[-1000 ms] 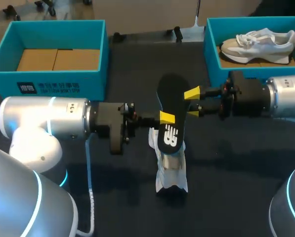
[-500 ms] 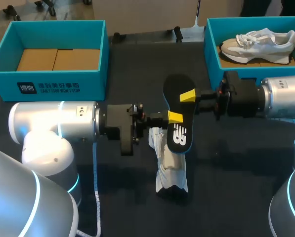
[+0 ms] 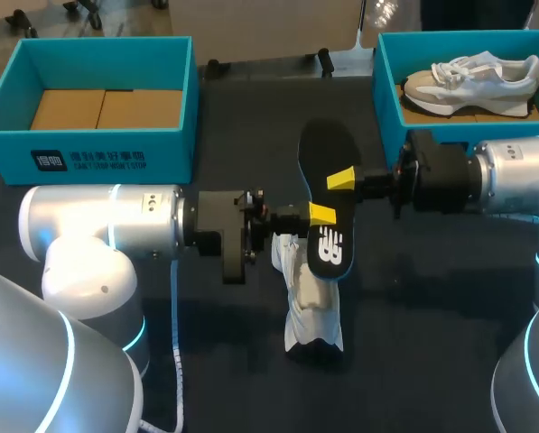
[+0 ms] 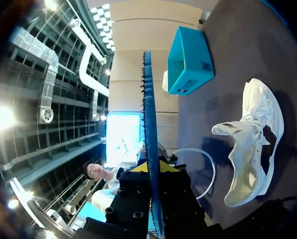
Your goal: Take the shoe out of the shoebox, open the shoe tongue, remove and reinsert the insole, then place the shoe into the shoebox
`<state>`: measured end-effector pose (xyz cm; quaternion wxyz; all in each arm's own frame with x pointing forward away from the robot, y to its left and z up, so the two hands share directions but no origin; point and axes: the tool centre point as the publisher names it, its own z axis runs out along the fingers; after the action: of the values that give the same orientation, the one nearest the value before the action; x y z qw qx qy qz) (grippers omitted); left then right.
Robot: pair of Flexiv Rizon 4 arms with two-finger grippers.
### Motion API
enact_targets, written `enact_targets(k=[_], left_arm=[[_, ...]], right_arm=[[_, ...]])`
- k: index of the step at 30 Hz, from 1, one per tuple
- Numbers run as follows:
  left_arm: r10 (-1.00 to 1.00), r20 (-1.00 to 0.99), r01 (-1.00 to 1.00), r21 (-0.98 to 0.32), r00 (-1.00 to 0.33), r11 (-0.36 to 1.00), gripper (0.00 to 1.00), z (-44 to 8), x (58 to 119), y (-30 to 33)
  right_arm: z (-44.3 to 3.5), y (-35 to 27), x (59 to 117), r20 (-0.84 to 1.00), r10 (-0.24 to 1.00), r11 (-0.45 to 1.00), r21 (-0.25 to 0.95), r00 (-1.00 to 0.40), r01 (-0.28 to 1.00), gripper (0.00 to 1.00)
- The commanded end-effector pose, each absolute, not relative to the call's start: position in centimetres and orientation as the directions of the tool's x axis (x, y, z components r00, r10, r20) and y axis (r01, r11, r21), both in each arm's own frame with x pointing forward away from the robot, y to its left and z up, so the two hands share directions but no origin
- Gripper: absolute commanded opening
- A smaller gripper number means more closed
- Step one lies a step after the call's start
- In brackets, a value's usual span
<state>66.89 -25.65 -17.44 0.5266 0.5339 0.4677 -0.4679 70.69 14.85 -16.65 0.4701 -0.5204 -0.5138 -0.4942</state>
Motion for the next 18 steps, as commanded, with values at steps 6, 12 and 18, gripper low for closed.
enact_targets(k=[6, 12, 18], left_arm=[[0.022, -0.994, 0.994, 0.109, 0.11, -0.029, 1.0, -17.2, 66.9, -24.3], [0.04, -0.994, 0.995, 0.097, 0.098, -0.025, 1.0, -17.6, 67.1, -22.6], [0.068, -0.996, 0.998, 0.063, 0.064, -0.015, 1.0, -17.8, 67.3, -20.6]], right_arm=[[-17.3, 14.5, 71.1, 0.998, 0.07, -0.034, 0.0, 0.003, 0.999, 0.0], [-17.7, 14.1, 71.2, 0.997, 0.072, -0.036, -0.009, 0.011, 0.999, 0.0], [-18.3, 13.9, 71.4, 0.997, 0.071, -0.034, -0.022, 0.024, 0.999, 0.0]])
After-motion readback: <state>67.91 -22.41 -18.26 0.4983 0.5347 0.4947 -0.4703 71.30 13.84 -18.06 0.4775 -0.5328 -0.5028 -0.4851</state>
